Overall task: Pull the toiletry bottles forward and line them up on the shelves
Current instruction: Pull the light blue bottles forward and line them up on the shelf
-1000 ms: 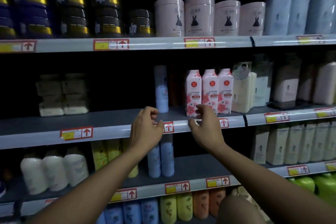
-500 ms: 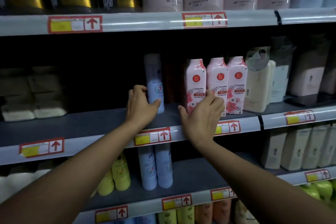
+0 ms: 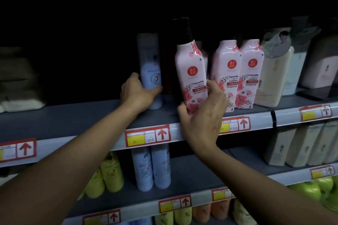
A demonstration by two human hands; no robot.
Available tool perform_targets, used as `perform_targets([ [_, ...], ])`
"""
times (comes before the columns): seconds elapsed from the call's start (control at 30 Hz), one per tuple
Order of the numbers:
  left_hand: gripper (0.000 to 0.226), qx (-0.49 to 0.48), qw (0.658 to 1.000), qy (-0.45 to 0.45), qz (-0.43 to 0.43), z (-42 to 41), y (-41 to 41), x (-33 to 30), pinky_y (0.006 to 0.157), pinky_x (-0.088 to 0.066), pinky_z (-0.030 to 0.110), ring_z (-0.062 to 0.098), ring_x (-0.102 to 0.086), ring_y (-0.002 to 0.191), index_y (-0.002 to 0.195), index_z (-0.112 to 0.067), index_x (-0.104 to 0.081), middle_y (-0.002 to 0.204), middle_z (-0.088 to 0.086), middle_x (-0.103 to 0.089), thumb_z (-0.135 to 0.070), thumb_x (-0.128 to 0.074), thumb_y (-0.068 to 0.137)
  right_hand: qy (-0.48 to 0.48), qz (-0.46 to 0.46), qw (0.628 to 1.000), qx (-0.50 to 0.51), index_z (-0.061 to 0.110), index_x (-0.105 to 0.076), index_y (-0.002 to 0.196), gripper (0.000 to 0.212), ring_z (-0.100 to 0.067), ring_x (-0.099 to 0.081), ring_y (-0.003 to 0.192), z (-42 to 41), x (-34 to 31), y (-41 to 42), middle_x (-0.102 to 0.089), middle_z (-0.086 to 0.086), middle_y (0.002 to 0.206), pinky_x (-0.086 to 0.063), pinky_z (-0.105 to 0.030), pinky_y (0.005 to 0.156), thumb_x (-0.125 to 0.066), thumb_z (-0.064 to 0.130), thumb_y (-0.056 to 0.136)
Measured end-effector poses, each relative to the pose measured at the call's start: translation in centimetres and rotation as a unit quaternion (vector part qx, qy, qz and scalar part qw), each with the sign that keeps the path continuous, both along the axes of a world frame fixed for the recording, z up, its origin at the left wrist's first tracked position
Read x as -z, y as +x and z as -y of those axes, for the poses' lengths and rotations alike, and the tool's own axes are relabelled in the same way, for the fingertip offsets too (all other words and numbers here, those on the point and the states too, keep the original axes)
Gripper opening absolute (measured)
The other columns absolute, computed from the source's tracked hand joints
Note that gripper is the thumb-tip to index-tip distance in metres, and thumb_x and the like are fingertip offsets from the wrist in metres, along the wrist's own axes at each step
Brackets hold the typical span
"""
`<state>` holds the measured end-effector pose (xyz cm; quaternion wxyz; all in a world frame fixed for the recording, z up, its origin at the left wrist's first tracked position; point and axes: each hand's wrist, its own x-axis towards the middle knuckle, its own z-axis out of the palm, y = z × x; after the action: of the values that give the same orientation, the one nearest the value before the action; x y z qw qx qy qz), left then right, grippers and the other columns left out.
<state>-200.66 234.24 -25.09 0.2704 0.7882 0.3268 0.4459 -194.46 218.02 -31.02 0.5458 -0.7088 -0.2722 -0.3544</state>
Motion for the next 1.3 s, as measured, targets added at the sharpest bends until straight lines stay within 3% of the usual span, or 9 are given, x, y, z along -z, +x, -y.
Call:
perform_targets([
  [0.17,0.057,0.031,0.999,0.028,0.011,1.4,-2.0,-0.2,0.081,-0.057,0.032,0.016,-0.070,0.094,0.115,-0.018,-0.068,0.110,0.001,-0.075,-0.042,-0.092,0.069,0.008,-0.032,0.999,-0.043,0.007,-0.038,0.139,0.082,-0.005,-0.029,0.103,0.4,-0.3,-0.7,-0.046,-0.011,0.126,-0.023,-0.011,0.081,-0.080,0.021,0.070],
  [0.37,0.055,0.051,0.988,0.115,0.086,3.8,-5.5,0.5,0.082,-0.053,0.032,0.011,-0.066,0.098,0.117,-0.019,-0.066,0.113,-0.001,-0.073,-0.036,-0.092,0.071,0.032,-0.041,0.994,-0.092,0.001,-0.041,0.137,0.083,-0.022,-0.045,0.113,1.3,1.0,-1.4,-0.045,-0.005,0.119,-0.024,-0.001,0.091,-0.087,0.036,0.078],
  [0.47,0.056,0.042,0.981,0.144,0.124,4.8,-7.0,-0.1,0.086,-0.055,0.036,0.016,-0.068,0.102,0.117,-0.020,-0.066,0.112,-0.001,-0.072,-0.041,-0.091,0.072,0.069,-0.048,0.990,-0.113,0.006,-0.040,0.133,0.081,-0.029,-0.052,0.116,2.2,0.3,-1.7,-0.050,-0.009,0.122,-0.043,-0.025,0.100,-0.086,0.043,0.078],
  [0.57,0.060,0.045,0.977,0.154,0.143,6.5,-8.8,-1.3,0.086,-0.050,0.021,0.010,-0.066,0.105,0.121,-0.019,-0.066,0.116,-0.004,-0.072,-0.045,-0.090,0.073,0.108,-0.054,0.982,-0.144,0.024,-0.036,0.129,0.080,-0.025,-0.061,0.115,3.8,-0.8,-2.0,-0.058,-0.006,0.123,-0.052,-0.039,0.097,-0.084,0.056,0.074],
  [0.7,0.057,0.083,0.976,0.138,0.146,9.4,-11.2,-1.9,0.078,-0.039,-0.002,-0.006,-0.060,0.099,0.120,-0.027,-0.066,0.112,-0.017,-0.068,-0.045,-0.090,0.072,0.104,-0.050,0.981,-0.159,0.043,-0.030,0.120,0.074,-0.017,-0.068,0.107,7.0,-1.2,-3.0,-0.067,-0.001,0.119,-0.057,-0.031,0.086,-0.077,0.070,0.071],
  [0.87,0.057,0.126,0.978,0.124,0.112,12.7,-13.5,-0.1,0.084,-0.049,0.015,-0.002,-0.064,0.104,0.120,-0.031,-0.066,0.115,-0.019,-0.071,-0.050,-0.090,0.071,0.046,-0.056,0.988,-0.139,0.039,-0.034,0.116,0.072,-0.018,-0.068,0.102,11.0,1.0,-3.4,-0.068,0.000,0.114,-0.059,-0.038,0.080,-0.079,0.069,0.069],
  [1.0,0.058,0.141,0.982,0.108,0.069,15.5,-14.7,2.0,0.073,-0.043,0.004,-0.005,-0.060,0.097,0.120,-0.031,-0.066,0.110,-0.020,-0.068,-0.047,-0.091,0.070,-0.010,-0.038,0.991,-0.128,0.045,-0.030,0.110,0.065,-0.018,-0.065,0.097,14.0,3.3,-3.6,-0.065,-0.001,0.107,-0.055,-0.032,0.073,-0.082,0.059,0.073],
  [1.13,0.055,0.155,0.984,0.083,0.042,17.6,-15.0,4.6,0.078,-0.054,0.021,-0.001,-0.065,0.094,0.116,-0.032,-0.068,0.105,-0.018,-0.071,-0.044,-0.093,0.068,-0.087,-0.049,0.985,-0.139,0.036,-0.041,0.112,0.057,-0.012,-0.063,0.094,16.7,6.2,-3.2,-0.062,0.005,0.103,-0.049,-0.023,0.069,-0.079,0.059,0.076],
  [1.3,0.060,0.165,0.985,0.043,0.009,19.0,-14.3,9.2,0.083,-0.061,0.030,0.006,-0.069,0.097,0.118,-0.029,-0.068,0.108,-0.014,-0.072,-0.045,-0.094,0.066,-0.161,-0.076,0.974,-0.139,0.037,-0.039,0.108,0.057,-0.012,-0.061,0.090,19.6,9.6,-2.4,-0.060,0.009,0.100,-0.052,-0.029,0.068,-0.081,0.054,0.075],
])
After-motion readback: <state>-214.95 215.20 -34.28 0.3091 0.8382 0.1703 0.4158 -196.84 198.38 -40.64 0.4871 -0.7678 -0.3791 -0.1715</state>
